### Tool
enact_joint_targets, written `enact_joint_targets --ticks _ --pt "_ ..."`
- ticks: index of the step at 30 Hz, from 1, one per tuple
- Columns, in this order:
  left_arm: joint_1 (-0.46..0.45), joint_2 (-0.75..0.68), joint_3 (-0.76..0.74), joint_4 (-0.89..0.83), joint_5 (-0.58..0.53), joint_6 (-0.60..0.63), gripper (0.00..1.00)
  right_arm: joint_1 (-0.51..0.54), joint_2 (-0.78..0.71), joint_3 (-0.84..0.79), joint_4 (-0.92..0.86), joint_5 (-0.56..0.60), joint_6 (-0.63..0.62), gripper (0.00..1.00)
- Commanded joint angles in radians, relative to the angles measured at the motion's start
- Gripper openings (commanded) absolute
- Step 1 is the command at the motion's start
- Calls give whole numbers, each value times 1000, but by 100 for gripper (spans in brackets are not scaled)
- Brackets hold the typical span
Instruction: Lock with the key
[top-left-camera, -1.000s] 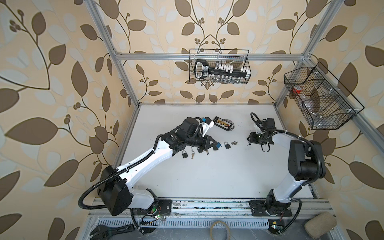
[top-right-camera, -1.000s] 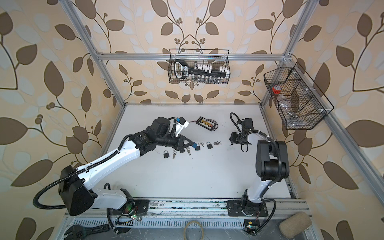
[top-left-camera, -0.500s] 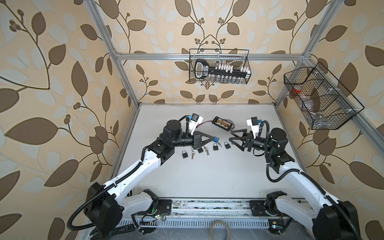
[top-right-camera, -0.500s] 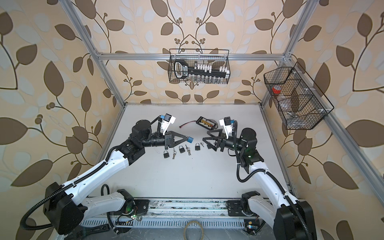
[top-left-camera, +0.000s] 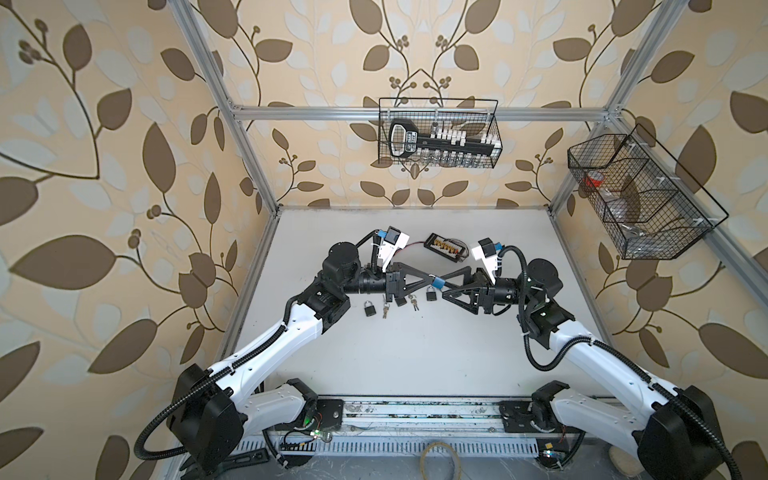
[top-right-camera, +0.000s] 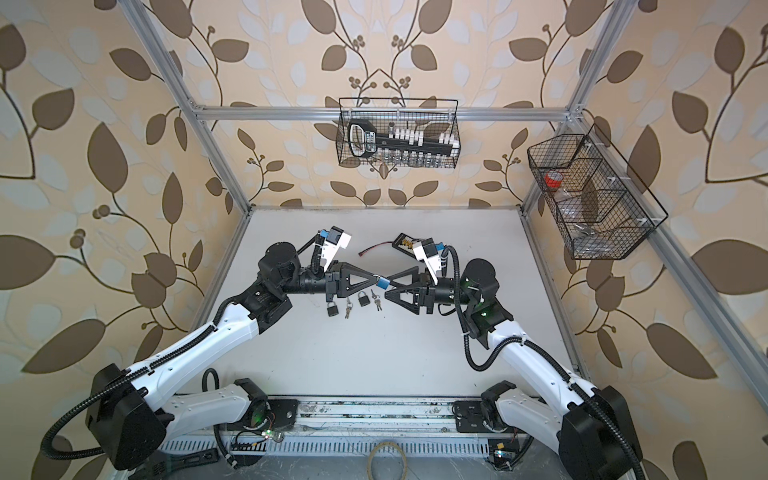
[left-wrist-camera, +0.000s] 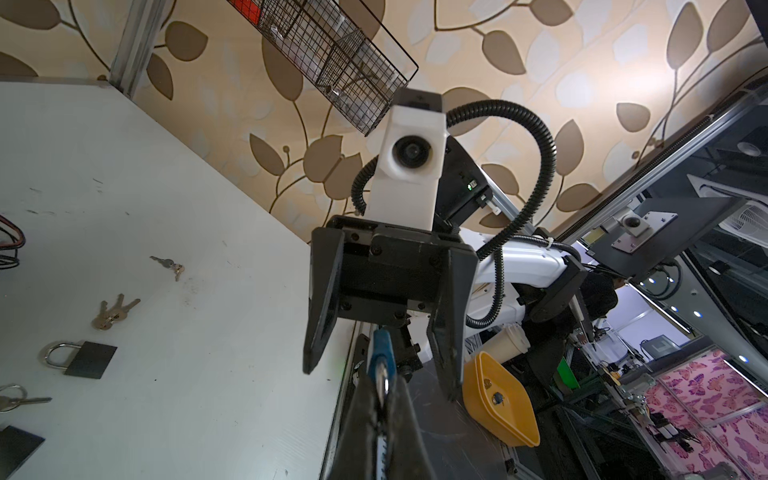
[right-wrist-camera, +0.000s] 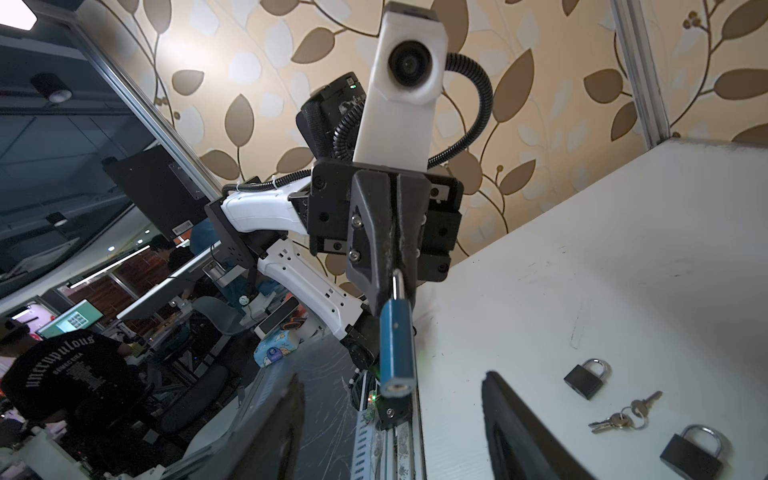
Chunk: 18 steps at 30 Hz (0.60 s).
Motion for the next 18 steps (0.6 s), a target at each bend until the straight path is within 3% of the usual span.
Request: enact_joint_targets --ticks 1,9,13,16,17,18 --pt "-8 -15 22 57 38 15 0 8 13 44 49 14 15 59" --pt "-7 -24 29 21 15 38 0 16 22 45 41 27 18 19" --pt "-9 -40 35 -25 -28 63 3 11 -2 32 -16 69 -11 5" --pt "-6 -73 62 -202 -177 148 66 -33 -47 -10 -75 139 -28 0" --pt "-6 -88 77 -302 -296 182 87 -78 -62 -36 -107 175 -31 0" --pt "-6 -98 91 -394 -407 215 99 -135 -72 -63 -150 213 -37 0"
